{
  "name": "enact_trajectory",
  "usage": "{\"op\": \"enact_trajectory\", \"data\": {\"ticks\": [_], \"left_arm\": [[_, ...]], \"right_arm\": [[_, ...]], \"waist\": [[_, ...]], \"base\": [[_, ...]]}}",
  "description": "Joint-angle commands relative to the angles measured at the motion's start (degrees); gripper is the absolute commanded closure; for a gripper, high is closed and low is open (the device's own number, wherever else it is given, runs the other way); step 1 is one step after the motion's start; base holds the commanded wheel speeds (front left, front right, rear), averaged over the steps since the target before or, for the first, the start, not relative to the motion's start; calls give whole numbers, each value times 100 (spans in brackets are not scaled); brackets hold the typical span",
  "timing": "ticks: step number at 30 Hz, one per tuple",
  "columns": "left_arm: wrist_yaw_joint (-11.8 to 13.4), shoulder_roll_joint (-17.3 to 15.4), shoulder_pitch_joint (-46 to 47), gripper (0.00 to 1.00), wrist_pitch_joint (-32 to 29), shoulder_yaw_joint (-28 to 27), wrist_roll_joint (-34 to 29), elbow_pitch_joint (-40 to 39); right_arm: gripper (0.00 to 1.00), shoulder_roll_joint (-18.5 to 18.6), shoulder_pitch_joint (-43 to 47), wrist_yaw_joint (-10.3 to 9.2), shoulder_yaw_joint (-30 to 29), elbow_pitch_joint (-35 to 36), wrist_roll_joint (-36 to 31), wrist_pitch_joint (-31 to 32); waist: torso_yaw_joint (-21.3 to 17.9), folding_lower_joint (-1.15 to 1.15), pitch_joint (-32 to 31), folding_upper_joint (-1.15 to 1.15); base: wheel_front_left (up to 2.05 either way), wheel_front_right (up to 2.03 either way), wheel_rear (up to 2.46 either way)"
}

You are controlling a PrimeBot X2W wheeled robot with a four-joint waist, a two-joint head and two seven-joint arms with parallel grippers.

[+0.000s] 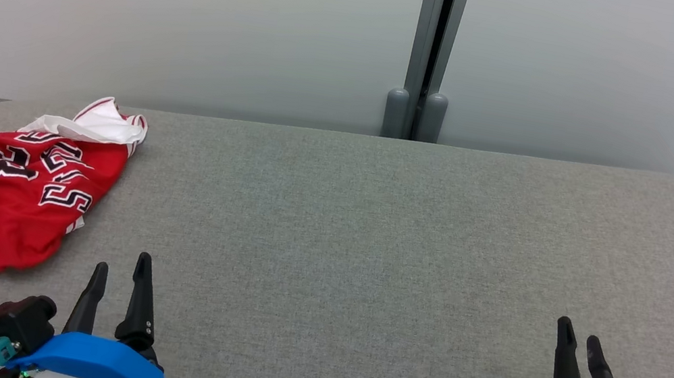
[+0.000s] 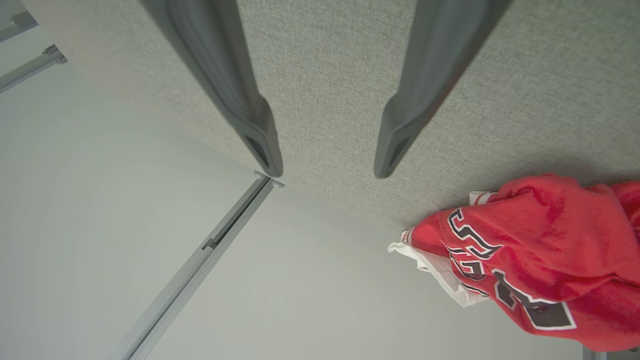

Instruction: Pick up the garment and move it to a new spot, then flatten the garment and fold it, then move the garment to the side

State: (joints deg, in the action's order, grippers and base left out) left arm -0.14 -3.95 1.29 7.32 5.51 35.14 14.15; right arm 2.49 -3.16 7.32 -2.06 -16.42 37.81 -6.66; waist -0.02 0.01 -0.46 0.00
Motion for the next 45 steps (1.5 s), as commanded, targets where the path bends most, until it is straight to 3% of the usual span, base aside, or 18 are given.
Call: {"op": "enact_trajectory", "data": {"ticks": [1, 21, 45], "left_arm": [[23, -50, 16, 0, 59, 20, -129, -42], [145, -50, -38, 0, 346, 217, -1155, 116], [288, -1, -37, 0, 632, 374, -1817, 497]], "right_arm": [[0, 42, -17, 19, 13, 53, -117, -44], [0, 49, 58, 19, 92, 54, -1207, -184], [0, 55, 139, 21, 119, -9, -2264, -314]], "waist": [[0, -1, -1, 0], [7, -1, -44, 0], [14, -1, -120, 0]], "base": [[0, 0, 0], [0, 0, 0], [0, 0, 0]]}}
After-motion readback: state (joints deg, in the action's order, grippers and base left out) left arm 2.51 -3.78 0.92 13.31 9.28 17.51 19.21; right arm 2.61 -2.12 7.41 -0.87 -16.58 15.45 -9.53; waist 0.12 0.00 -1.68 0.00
